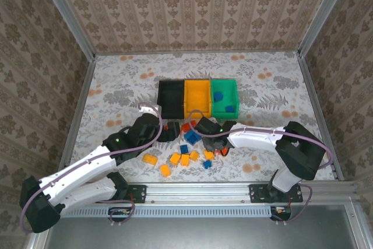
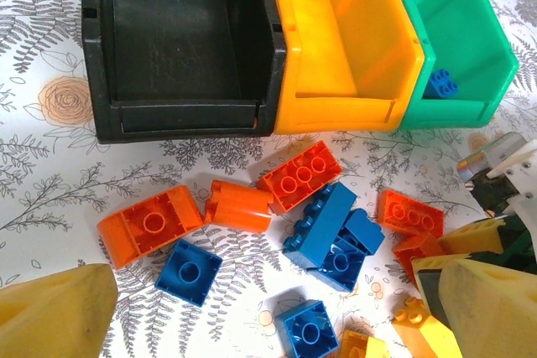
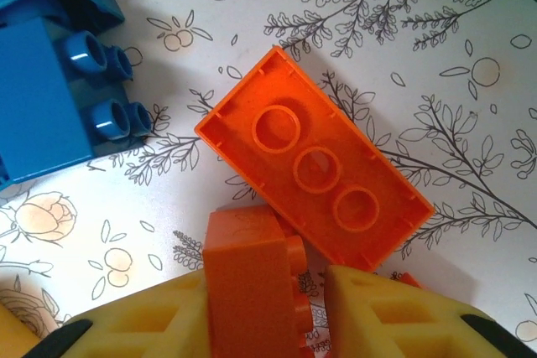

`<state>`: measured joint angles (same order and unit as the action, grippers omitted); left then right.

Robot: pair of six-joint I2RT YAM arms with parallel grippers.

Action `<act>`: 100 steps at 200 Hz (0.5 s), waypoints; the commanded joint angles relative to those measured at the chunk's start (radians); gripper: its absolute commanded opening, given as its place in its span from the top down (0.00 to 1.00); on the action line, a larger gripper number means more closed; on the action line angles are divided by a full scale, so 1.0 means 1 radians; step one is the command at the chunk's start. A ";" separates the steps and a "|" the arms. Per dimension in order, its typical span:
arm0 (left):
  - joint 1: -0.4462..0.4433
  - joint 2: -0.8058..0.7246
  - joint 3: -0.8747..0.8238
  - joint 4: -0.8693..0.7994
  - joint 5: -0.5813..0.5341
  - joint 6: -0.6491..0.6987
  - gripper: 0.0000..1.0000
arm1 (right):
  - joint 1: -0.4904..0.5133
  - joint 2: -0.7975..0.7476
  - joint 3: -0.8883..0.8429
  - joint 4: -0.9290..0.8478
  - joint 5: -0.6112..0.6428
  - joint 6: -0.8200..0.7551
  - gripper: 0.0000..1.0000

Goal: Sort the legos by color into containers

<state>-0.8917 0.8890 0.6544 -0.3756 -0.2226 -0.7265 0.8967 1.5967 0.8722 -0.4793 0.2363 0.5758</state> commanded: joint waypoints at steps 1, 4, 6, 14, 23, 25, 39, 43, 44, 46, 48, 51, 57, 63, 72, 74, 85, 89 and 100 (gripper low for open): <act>0.010 0.002 -0.016 -0.028 -0.011 -0.014 0.00 | 0.003 -0.007 0.001 -0.024 -0.004 0.010 0.64; 0.011 0.002 -0.017 -0.027 -0.011 -0.016 0.00 | 0.003 -0.010 0.000 -0.021 -0.007 0.009 0.65; 0.012 0.002 -0.018 -0.025 -0.011 -0.015 0.00 | 0.004 -0.010 -0.001 -0.018 -0.008 0.009 0.65; 0.013 0.002 -0.020 -0.025 -0.011 -0.015 0.00 | 0.003 -0.014 -0.001 -0.014 -0.012 0.010 0.68; 0.015 0.004 -0.019 -0.025 -0.009 -0.016 0.00 | 0.003 -0.020 -0.002 -0.015 -0.001 0.014 0.69; 0.014 0.003 -0.020 -0.025 -0.009 -0.015 0.00 | 0.003 -0.023 -0.002 -0.016 0.002 0.015 0.70; 0.017 0.001 -0.017 -0.024 -0.008 -0.010 0.00 | 0.004 -0.048 -0.007 -0.017 0.031 0.020 0.72; 0.017 0.001 -0.016 -0.023 -0.007 -0.009 0.00 | 0.001 -0.057 -0.008 -0.018 0.038 0.021 0.73; 0.016 0.000 -0.016 -0.023 -0.007 -0.009 0.00 | 0.001 -0.061 -0.008 -0.018 0.040 0.022 0.73; 0.016 0.001 -0.017 -0.022 -0.007 -0.008 0.00 | 0.001 -0.065 -0.007 -0.018 0.042 0.022 0.74; 0.016 0.000 -0.017 -0.022 -0.006 -0.007 0.00 | 0.000 -0.071 -0.008 -0.019 0.046 0.022 0.74; 0.016 0.000 -0.016 -0.022 -0.005 -0.005 0.00 | -0.001 -0.079 -0.007 -0.021 0.052 0.024 0.74; 0.016 -0.001 -0.016 -0.022 -0.005 -0.002 0.00 | -0.002 -0.097 -0.007 -0.024 0.064 0.025 0.75; 0.017 -0.003 -0.014 -0.021 -0.005 0.001 0.00 | -0.006 -0.115 -0.007 -0.029 0.076 0.025 0.76; 0.016 -0.004 -0.013 -0.020 -0.007 0.003 0.00 | -0.012 -0.146 -0.002 -0.035 0.088 0.022 0.76; 0.016 -0.005 -0.013 -0.021 -0.007 0.004 0.00 | -0.014 -0.155 0.001 -0.037 0.092 0.021 0.76; 0.016 -0.010 -0.016 -0.020 -0.012 0.006 0.00 | -0.026 -0.196 0.020 -0.049 0.100 0.009 0.76; 0.016 -0.011 -0.017 -0.020 -0.013 0.008 0.00 | -0.029 -0.198 0.028 -0.051 0.101 0.001 0.76; 0.016 -0.016 -0.023 -0.013 -0.015 0.011 0.00 | -0.047 -0.246 0.065 -0.051 0.090 -0.017 0.76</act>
<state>-0.8818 0.8898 0.6472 -0.3756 -0.2226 -0.7265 0.8806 1.4391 0.8719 -0.4854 0.2844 0.5812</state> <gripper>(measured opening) 0.997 0.256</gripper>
